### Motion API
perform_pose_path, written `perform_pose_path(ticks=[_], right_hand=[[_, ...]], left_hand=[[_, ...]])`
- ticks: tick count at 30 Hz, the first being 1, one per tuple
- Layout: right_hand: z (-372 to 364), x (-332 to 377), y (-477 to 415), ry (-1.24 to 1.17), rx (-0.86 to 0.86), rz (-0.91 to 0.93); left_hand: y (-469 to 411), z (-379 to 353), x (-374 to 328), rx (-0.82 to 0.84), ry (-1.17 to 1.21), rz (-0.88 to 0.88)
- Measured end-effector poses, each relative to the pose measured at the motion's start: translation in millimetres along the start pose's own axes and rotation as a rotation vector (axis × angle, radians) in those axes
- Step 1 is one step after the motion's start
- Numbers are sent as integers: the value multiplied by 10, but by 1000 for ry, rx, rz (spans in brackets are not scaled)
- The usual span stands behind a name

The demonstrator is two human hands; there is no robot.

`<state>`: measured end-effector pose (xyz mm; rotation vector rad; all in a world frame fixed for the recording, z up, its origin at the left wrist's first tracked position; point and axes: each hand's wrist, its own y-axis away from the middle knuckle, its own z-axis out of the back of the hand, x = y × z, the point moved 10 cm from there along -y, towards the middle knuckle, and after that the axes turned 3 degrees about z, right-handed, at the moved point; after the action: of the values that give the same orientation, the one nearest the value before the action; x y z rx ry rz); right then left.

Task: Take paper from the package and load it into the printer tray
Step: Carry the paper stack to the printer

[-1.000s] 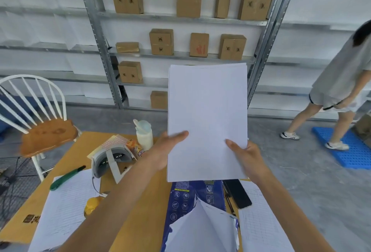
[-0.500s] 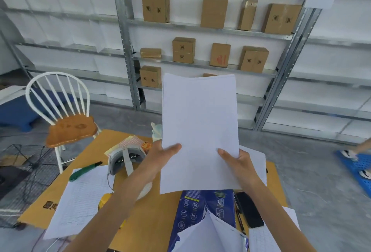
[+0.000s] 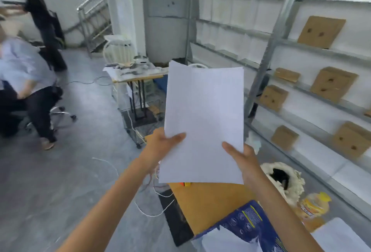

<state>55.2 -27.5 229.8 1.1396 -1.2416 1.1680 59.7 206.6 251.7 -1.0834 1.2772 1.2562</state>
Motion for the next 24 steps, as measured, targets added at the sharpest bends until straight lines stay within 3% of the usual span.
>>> perform_pose_path(ticks=[7,15,24], right_hand=[[-1851,80,198,-45,430,37],[-3661,136,881,-78,763,75],[-5157,170,1616,-100,988,62]], left_hand=[[1114,1596,74,-444,74,-23],[2484,2901,192,-862,126,-65],[3455,3953,270,-994,70,-83]])
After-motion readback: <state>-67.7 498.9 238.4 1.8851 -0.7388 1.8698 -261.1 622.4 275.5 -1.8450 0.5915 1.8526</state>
